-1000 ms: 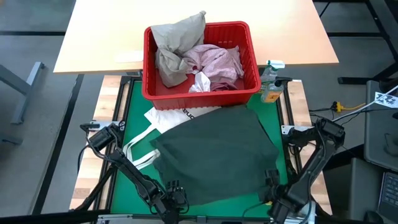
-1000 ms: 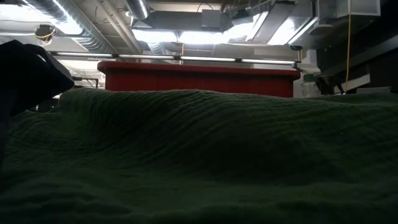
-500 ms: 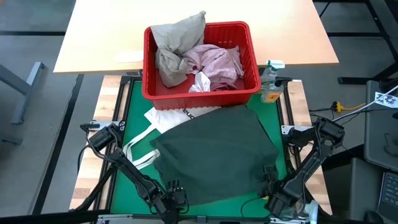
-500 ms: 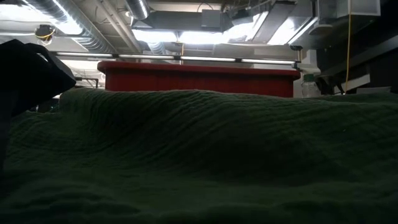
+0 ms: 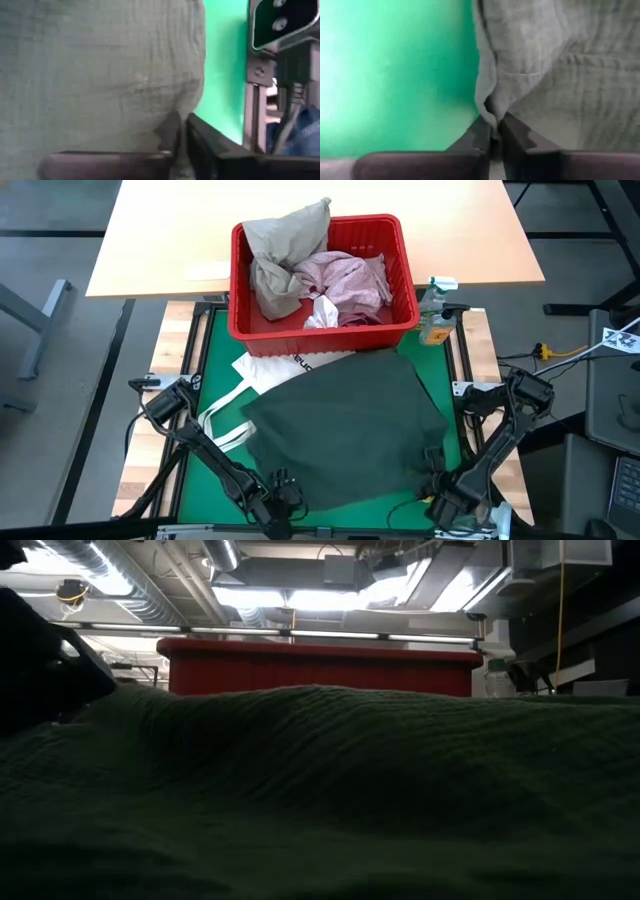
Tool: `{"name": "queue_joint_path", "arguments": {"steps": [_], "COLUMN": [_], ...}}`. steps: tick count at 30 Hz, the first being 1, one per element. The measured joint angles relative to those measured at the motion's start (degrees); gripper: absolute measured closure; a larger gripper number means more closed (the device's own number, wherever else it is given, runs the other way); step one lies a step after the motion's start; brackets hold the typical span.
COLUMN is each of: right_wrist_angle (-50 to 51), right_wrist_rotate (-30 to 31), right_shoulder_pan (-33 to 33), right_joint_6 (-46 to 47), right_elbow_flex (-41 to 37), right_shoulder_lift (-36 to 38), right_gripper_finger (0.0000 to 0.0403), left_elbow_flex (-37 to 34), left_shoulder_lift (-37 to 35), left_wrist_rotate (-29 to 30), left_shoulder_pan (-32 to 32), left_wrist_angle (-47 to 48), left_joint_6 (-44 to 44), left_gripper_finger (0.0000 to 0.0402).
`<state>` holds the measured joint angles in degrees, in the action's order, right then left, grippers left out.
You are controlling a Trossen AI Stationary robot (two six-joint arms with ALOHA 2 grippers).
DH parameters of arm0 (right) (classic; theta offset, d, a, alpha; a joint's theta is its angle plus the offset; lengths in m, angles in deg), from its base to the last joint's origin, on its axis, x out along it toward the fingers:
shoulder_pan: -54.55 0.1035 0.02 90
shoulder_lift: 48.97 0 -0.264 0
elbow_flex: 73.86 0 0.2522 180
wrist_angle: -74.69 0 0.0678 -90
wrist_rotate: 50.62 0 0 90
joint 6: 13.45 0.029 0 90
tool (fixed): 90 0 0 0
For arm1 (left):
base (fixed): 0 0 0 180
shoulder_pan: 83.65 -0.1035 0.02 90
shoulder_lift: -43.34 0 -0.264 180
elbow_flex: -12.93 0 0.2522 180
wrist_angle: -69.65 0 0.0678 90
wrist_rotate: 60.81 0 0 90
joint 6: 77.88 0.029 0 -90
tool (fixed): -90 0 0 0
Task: Fold laundry
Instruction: Fold the green shirt
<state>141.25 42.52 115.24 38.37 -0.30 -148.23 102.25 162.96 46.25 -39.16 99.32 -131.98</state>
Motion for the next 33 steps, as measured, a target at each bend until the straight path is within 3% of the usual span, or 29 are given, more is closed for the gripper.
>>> {"name": "queue_joint_path", "arguments": {"steps": [3,7,11,17,21,33], "right_wrist_angle": [4.63,12.67,22.1,33.62,37.29,36.83], "right_wrist_rotate": [-0.26,2.07,8.17,17.75,24.86,30.38], "right_shoulder_pan": [0.04,0.09,0.05,-3.55,-8.07,-23.91], "right_joint_6": [-1.93,-4.24,-4.58,-4.56,-4.85,-10.33], "right_elbow_flex": [4.49,10.77,16.72,22.87,23.39,16.66], "right_shoulder_lift": [0.0,0.0,0.0,0.03,0.21,8.55], "right_gripper_finger": [0.0365,0.0382,0.0396,0.038,0.0386,0.0387], "left_elbow_flex": [3.29,9.81,15.79,22.8,25.23,24.69], "left_shoulder_lift": [0.02,-0.18,-0.27,-0.33,-0.34,-0.48], "left_wrist_rotate": [-2.65,-2.31,-1.46,2.44,6.16,9.28], "left_shoulder_pan": [0.16,0.86,1.29,1.46,1.44,1.41], "left_wrist_angle": [4.95,13.8,22.89,35.44,43.84,62.87], "left_joint_6": [-2.06,-2.8,-3.14,-7.2,-12.29,-30.08], "left_gripper_finger": [0.0394,0.0398,0.0399,0.04,0.0401,0.0401]}}
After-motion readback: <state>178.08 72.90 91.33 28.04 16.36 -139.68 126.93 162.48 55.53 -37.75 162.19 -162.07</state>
